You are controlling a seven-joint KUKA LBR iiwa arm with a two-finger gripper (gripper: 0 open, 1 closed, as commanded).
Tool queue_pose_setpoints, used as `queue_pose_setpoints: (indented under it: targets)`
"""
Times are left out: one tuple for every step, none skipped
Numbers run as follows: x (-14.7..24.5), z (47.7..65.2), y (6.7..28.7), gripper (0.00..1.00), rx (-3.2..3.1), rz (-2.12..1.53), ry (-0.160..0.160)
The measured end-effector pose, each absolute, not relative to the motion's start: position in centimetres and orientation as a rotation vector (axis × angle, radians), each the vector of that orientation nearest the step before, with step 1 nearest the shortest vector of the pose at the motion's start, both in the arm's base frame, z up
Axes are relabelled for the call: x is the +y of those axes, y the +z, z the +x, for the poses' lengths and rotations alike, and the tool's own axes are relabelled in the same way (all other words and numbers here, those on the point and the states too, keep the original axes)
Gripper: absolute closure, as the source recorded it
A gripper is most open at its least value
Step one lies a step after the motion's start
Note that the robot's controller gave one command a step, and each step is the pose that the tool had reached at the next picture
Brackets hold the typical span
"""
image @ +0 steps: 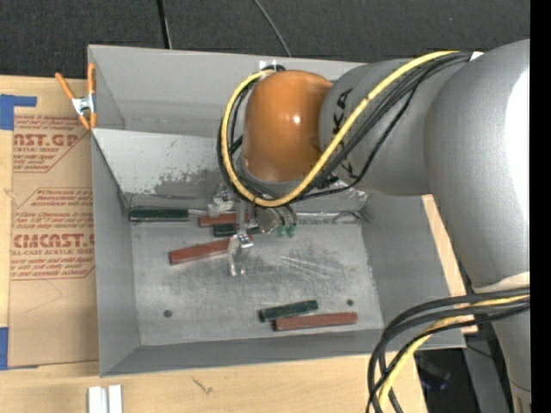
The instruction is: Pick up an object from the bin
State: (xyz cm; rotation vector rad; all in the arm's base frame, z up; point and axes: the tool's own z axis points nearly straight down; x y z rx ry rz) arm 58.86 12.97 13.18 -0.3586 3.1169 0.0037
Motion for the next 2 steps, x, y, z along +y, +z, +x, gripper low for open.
queue_pose_setpoints:
  targets:
    - [12.9,58.8,13.1,0.00,3.119,-0.357,0.003]
    - [15.1,59.6,7.7,1.00,3.105,-0.323,0.008]
